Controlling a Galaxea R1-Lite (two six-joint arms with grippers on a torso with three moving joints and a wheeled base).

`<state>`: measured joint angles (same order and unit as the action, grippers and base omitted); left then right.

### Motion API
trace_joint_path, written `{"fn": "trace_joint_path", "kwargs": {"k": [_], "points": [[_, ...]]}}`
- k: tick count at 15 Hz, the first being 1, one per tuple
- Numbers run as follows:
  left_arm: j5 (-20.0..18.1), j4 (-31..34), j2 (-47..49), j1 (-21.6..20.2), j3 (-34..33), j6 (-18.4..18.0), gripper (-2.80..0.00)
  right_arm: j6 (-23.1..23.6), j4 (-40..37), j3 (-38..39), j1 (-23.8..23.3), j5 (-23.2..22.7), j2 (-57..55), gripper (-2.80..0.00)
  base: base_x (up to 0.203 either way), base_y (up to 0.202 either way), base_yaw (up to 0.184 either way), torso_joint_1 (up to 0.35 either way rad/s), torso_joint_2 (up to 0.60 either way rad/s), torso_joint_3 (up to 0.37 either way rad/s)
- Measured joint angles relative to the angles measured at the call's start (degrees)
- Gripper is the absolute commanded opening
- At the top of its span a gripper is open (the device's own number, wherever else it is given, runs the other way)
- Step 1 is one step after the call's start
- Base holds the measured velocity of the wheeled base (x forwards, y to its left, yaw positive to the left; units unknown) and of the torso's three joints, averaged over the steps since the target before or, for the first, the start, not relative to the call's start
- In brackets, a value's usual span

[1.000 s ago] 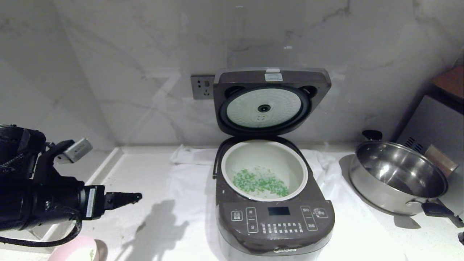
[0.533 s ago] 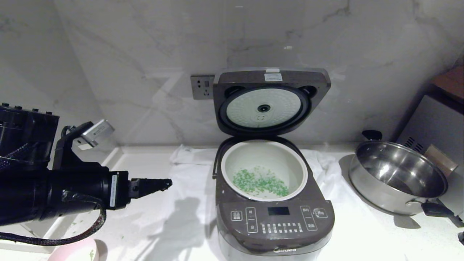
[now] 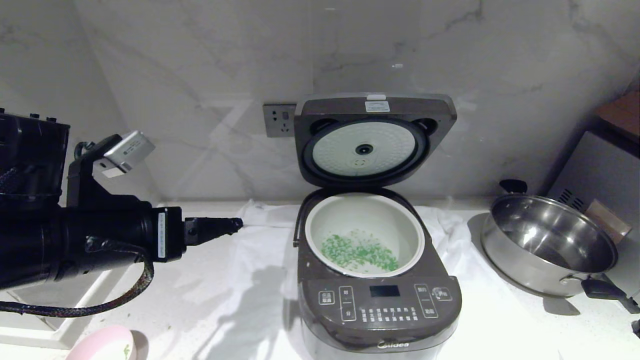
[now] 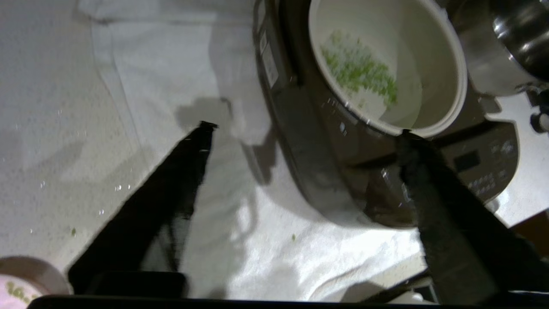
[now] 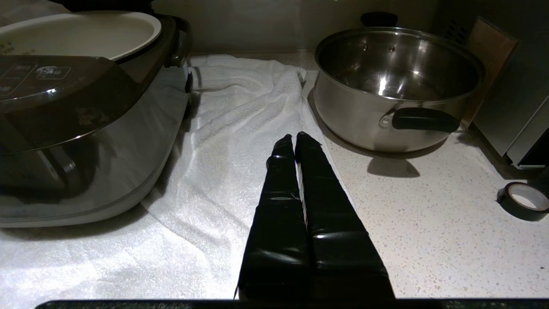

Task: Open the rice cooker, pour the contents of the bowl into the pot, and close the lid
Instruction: Close the rice cooker

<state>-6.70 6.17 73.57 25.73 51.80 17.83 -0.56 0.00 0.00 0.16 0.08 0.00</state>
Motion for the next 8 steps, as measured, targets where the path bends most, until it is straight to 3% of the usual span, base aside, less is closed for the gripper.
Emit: {"fn": "trace_joint_path", "kwargs": {"k": [4,8], "points": [[2.7,0.2,0.8,1.5,6.5,0.0,-2.8,0.0,0.0,0.0,0.0,0.0,0.0,-2.8,0.0,0.0,0.0,0.0,0.0,0.0],[2.8,0.1,1.0,3.0,8.8,0.4,-2.8,0.0,0.0,0.0,0.0,0.0,0.0,-2.8,0.0,0.0,0.0,0.0,0.0,0.0]]}}
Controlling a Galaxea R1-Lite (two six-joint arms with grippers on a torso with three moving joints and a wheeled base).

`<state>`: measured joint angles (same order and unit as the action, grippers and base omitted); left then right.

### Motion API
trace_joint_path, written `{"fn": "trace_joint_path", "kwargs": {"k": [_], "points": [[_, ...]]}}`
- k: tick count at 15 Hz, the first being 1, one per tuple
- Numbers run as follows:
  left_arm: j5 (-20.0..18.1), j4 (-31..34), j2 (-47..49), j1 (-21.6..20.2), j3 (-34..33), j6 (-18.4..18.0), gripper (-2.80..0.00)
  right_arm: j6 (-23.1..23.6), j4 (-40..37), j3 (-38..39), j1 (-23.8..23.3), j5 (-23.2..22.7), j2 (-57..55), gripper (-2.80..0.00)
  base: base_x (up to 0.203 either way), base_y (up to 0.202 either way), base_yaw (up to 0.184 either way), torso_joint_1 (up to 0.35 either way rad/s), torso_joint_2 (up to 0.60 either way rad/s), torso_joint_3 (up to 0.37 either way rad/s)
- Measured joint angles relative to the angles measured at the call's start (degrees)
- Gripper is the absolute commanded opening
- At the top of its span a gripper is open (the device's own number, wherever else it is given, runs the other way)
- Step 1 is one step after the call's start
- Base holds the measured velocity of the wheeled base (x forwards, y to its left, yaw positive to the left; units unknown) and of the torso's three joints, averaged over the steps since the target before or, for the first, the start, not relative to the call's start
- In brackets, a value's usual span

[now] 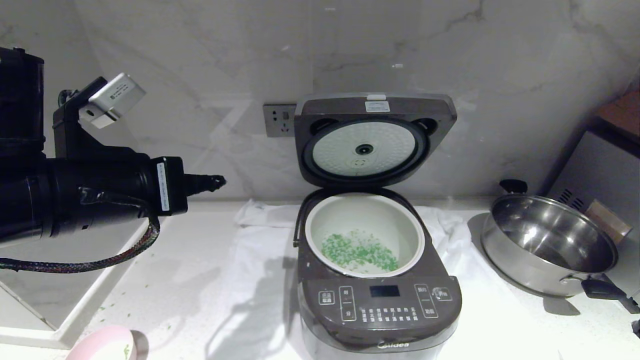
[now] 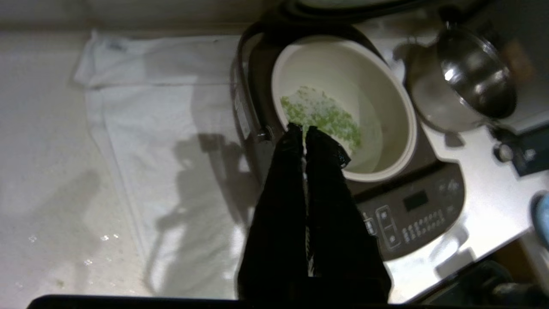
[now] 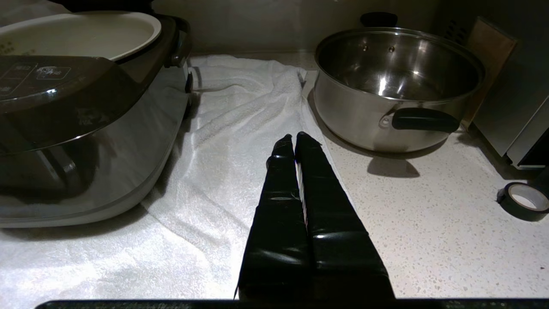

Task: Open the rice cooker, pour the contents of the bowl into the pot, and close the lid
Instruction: Close the rice cooker

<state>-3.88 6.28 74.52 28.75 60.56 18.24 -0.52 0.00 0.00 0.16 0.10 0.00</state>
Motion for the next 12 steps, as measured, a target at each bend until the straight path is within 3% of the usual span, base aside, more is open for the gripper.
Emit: {"fn": "trace_joint_path", "kwargs": {"k": [5,9,12], "points": [[0.0,-0.2,1.9,2.7,8.4,2.8,-2.8,0.0,0.0,0.0,0.0,0.0,0.0,-2.8,0.0,0.0,0.0,0.0,0.0,0.0],[0.5,-0.4,8.9,3.5,22.8,9.4,-2.8,0.0,0.0,0.0,0.0,0.0,0.0,-2.8,0.0,0.0,0.0,0.0,0.0,0.0],[5.3,-0.4,16.5,7.0,33.0,11.8,-2.8,0.0,0.0,0.0,0.0,0.0,0.0,-2.8,0.0,0.0,0.0,0.0,0.0,0.0]]}}
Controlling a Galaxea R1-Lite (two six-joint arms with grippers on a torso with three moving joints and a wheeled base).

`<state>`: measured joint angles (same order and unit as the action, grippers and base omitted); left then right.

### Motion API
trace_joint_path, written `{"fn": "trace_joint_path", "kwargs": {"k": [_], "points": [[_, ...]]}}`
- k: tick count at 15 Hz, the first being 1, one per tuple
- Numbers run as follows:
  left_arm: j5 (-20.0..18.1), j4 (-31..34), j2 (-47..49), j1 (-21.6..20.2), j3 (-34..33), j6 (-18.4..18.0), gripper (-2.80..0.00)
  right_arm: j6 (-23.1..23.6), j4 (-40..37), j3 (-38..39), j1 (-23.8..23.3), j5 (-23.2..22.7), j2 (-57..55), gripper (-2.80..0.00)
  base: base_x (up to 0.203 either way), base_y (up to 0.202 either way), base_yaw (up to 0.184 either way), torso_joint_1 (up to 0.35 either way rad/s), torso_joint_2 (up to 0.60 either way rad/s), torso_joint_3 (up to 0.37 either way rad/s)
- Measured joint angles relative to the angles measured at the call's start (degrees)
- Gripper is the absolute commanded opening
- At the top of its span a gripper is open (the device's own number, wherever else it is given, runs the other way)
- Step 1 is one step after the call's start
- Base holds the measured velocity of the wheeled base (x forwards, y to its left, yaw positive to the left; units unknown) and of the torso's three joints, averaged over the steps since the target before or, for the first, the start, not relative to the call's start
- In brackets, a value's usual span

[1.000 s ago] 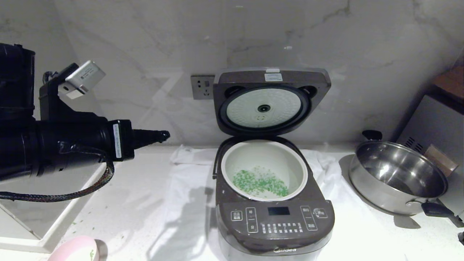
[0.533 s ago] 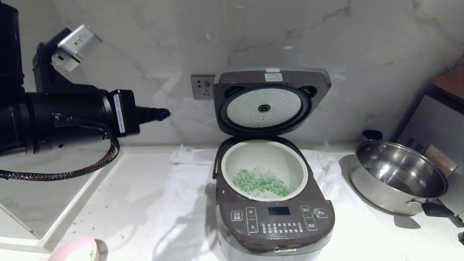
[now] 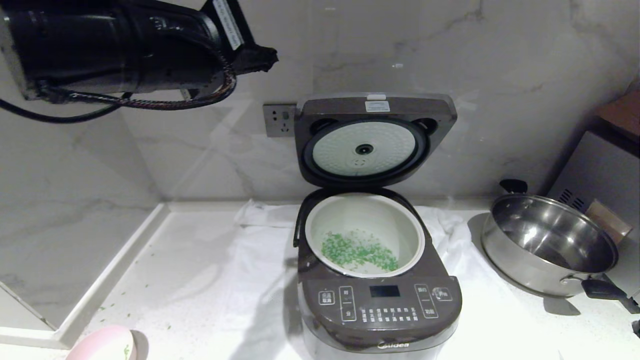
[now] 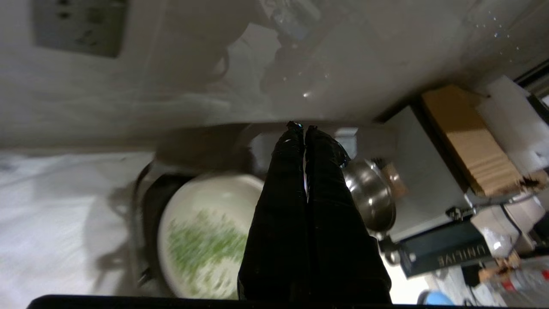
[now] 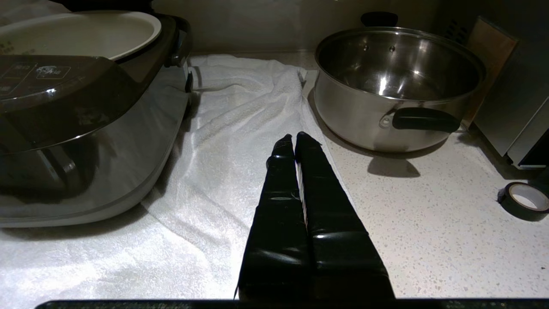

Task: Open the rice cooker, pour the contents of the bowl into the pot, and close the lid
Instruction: Close the rice cooker

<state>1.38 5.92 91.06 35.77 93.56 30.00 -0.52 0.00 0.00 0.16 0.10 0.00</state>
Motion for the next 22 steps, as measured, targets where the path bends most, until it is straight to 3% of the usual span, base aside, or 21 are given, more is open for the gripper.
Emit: {"fn": "trace_joint_path", "kwargs": {"k": [3,7,9,12,15,18,22], "points": [[6.6,0.0,7.2,4.7,6.8,0.6,-2.8,0.0,0.0,0.0,0.0,0.0,0.0,-2.8,0.0,0.0,0.0,0.0,0.0,0.0],[17.1,0.0,15.7,7.3,14.6,3.7,-2.8,0.0,0.0,0.0,0.0,0.0,0.0,-2.8,0.0,0.0,0.0,0.0,0.0,0.0],[20.2,-0.2,18.4,7.6,16.9,5.2,-2.8,0.0,0.0,0.0,0.0,0.0,0.0,-2.8,0.0,0.0,0.0,0.0,0.0,0.0],[23.1,-7.2,20.4,7.2,17.1,4.4,-2.8,0.0,0.0,0.0,0.0,0.0,0.0,-2.8,0.0,0.0,0.0,0.0,0.0,0.0],[23.4,-8.3,20.2,7.1,15.2,3.1,-2.8,0.0,0.0,0.0,0.0,0.0,0.0,-2.8,0.0,0.0,0.0,0.0,0.0,0.0],[20.2,-8.3,16.9,8.0,9.2,0.9,-2.8,0.0,0.0,0.0,0.0,0.0,0.0,-2.8,0.0,0.0,0.0,0.0,0.0,0.0],[19.6,-8.3,14.5,8.3,4.5,-2.0,-2.8,0.0,0.0,0.0,0.0,0.0,0.0,-2.8,0.0,0.0,0.0,0.0,0.0,0.0]]}}
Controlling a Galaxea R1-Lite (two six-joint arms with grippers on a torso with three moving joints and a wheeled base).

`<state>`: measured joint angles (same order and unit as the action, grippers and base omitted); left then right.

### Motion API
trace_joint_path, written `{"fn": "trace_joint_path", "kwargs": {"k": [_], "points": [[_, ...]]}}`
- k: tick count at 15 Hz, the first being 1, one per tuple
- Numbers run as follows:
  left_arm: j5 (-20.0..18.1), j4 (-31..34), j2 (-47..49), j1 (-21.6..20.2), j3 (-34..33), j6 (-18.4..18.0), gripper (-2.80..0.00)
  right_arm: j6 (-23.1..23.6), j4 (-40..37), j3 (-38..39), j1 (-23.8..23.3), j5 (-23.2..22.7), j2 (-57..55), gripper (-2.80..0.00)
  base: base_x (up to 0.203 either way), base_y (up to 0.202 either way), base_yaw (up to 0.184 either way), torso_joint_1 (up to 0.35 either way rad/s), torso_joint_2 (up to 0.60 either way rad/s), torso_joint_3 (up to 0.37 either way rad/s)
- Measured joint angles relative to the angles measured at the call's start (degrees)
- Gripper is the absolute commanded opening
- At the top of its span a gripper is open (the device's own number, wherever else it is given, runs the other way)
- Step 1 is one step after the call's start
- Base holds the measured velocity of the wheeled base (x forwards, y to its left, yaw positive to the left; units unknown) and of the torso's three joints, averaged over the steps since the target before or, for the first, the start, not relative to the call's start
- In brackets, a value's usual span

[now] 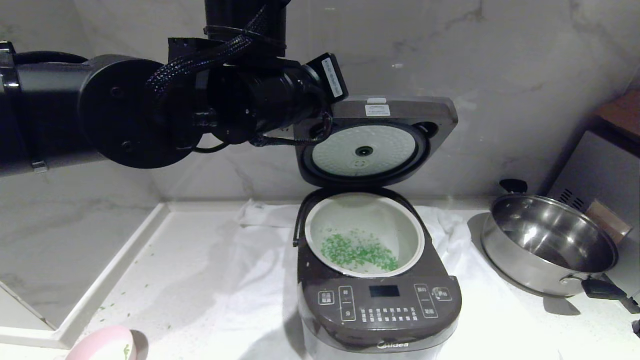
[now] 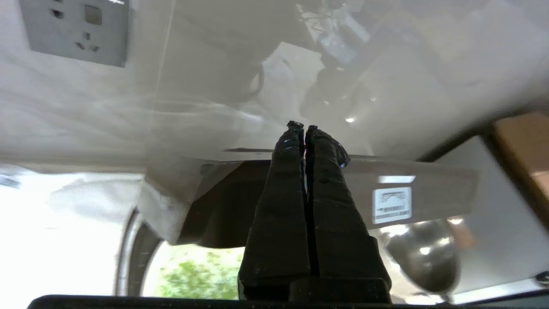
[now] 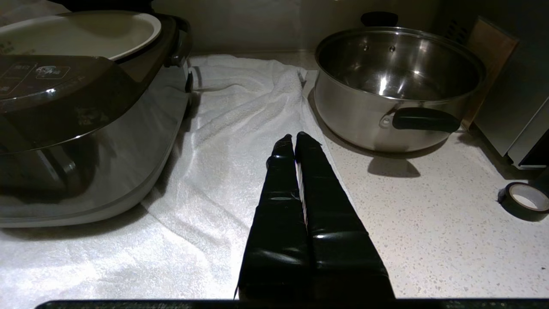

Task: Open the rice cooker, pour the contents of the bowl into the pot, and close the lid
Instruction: Close the rice cooker

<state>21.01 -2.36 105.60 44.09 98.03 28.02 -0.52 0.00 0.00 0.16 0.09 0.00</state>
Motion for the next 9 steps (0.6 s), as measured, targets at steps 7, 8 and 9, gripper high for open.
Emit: {"fn": "trace_joint_path", "kwargs": {"k": [7,8,9], "points": [[-0.3,0.7,-2.9,0.1,-7.4,-1.0,-2.8,0.0,0.0,0.0,0.0,0.0,0.0,-2.8,0.0,0.0,0.0,0.0,0.0,0.0],[-0.2,0.6,-3.4,0.1,-9.4,-1.0,-2.8,0.0,0.0,0.0,0.0,0.0,0.0,-2.8,0.0,0.0,0.0,0.0,0.0,0.0],[-0.2,0.5,-4.0,0.0,-11.6,-0.9,-2.8,0.0,0.0,0.0,0.0,0.0,0.0,-2.8,0.0,0.0,0.0,0.0,0.0,0.0]]}}
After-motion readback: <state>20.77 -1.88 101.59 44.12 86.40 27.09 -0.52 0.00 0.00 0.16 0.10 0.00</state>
